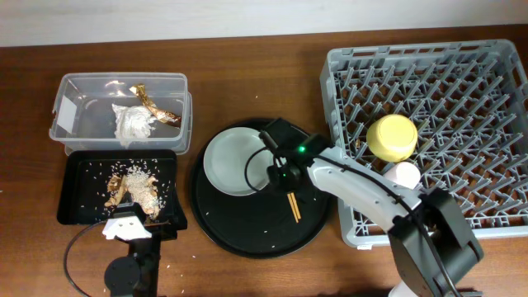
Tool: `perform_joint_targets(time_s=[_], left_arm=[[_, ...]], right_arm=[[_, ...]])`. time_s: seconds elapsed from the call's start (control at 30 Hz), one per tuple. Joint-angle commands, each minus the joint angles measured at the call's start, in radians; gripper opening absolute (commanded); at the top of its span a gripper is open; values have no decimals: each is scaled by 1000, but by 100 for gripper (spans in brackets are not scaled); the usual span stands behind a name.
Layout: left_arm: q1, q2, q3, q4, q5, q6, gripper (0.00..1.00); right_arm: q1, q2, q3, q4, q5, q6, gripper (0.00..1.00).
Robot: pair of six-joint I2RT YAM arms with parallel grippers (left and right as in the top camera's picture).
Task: Sort waste into correct bins and load items into the dishwasher rack
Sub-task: 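Grasp the wooden chopsticks on the round tray with the right gripper, then lay the chopsticks along the left edge of the rack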
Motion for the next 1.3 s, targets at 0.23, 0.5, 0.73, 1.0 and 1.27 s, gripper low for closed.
perform_joint_targets(time_s=[0.23,0.5,0.73,1.0,1.27], left_arm=[[-4,-5,-8,3,3,20,99],[-4,-5,-8,3,3,20,99],[-4,-5,-8,2,3,20,99],[-4,-5,-8,2,3,20,99],[-4,-5,-8,2,3,20,99]], right_arm=[[-41,162,-51,61,12,-22,16],[-108,-162,107,-99,153,-23,4],[-369,-206,111,0,271,-249,4],[-366,-161,144,-84,93,-262,43],[-55,-152,9,-174,-106,-85,43]])
